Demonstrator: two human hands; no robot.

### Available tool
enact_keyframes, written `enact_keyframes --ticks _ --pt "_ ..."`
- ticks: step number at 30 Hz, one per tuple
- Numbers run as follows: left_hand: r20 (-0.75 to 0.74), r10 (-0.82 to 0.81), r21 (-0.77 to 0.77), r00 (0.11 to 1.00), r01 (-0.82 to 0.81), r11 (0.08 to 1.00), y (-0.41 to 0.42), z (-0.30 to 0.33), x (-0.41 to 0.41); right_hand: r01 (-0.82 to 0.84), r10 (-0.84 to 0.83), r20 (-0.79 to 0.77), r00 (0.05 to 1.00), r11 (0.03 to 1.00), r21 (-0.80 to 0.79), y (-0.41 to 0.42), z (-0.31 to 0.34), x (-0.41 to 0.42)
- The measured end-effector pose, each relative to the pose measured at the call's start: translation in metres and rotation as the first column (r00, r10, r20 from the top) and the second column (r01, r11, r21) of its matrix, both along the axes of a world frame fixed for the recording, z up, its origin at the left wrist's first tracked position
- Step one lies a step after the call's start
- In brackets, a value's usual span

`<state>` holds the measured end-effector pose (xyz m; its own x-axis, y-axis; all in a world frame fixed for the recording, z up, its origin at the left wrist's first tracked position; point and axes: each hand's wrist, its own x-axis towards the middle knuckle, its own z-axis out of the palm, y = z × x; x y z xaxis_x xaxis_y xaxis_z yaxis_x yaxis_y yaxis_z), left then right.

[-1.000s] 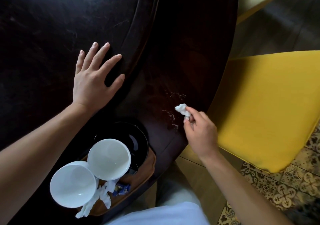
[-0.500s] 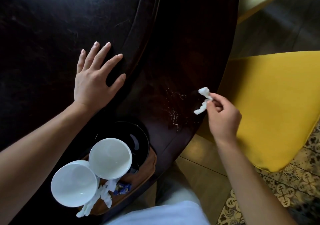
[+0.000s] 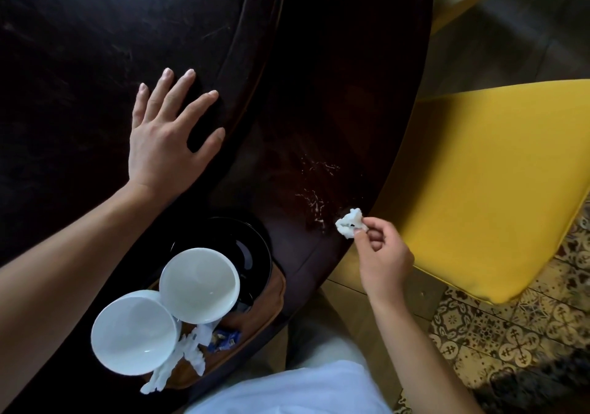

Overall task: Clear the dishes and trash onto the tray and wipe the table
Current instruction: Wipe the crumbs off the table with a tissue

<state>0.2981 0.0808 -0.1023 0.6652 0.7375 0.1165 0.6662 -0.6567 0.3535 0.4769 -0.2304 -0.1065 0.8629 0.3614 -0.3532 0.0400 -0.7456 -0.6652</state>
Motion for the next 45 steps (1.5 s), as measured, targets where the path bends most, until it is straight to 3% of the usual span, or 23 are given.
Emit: enact_keyframes --ticks 7,13,16,20,27,36,45 --pt "-0.005 0.000 -0.001 1.000 0.000 1.000 0.000 0.000 0.000 -0.200 0.198 0.057 0.979 0.979 0.039 0.030 0.001 -0.016" --pt "-0.004 0.001 -0.007 1.000 -0.002 1.000 -0.001 0.000 -0.001 -0.144 0.140 0.045 0.989 0.983 0.109 0.016 0.008 -0.005" --pt "0.000 0.000 -0.002 1.000 0.000 1.000 0.000 0.000 -0.002 -0.214 0.212 0.031 0.977 0.974 0.076 -0.006 0.008 -0.005" --pt "-0.003 0.009 -0.005 1.000 -0.009 1.000 0.000 0.001 -0.001 -0.330 0.329 0.025 0.944 0.942 0.060 -0.007 0.013 -0.019" --pt "-0.003 0.004 0.002 1.000 -0.004 1.000 0.000 0.000 -0.001 -0.549 0.549 0.206 0.810 0.834 -0.060 0.017 0.002 -0.017" --pt "-0.011 0.009 0.005 1.000 -0.008 1.000 0.001 0.001 -0.001 -0.565 0.556 0.372 0.743 0.820 -0.097 0.083 -0.008 0.032" --pt "0.001 0.006 0.004 1.000 -0.006 1.000 0.000 0.001 -0.001 -0.588 0.567 0.328 0.756 0.808 -0.043 0.042 0.002 0.031"
